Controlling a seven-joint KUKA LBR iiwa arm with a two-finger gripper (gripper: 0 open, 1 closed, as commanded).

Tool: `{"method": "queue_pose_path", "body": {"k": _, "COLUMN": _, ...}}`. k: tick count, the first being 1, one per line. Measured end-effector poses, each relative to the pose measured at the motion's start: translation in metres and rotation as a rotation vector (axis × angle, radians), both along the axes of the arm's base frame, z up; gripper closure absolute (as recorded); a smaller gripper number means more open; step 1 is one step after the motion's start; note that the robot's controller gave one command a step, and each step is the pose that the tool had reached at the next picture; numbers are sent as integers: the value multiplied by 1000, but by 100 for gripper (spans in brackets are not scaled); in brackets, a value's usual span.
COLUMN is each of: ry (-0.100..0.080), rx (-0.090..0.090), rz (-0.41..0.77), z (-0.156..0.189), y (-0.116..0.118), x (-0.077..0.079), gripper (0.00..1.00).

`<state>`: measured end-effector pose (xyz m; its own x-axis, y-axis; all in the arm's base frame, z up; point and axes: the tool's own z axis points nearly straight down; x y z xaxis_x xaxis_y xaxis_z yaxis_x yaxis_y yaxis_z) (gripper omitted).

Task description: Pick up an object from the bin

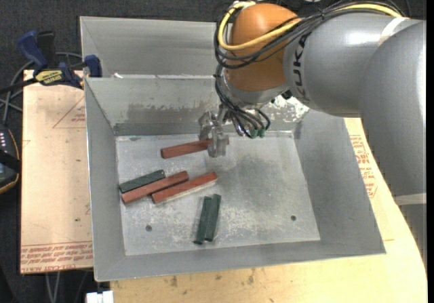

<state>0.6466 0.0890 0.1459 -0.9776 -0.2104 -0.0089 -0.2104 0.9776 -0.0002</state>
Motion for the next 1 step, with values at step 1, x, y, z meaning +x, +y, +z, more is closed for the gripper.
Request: {"method": "queue_pose_path", "body": {"k": 1, "ry": 1, "rx": 0, "rz": 1, "z": 30, "y": 1, "x": 1, "gripper": 100}}
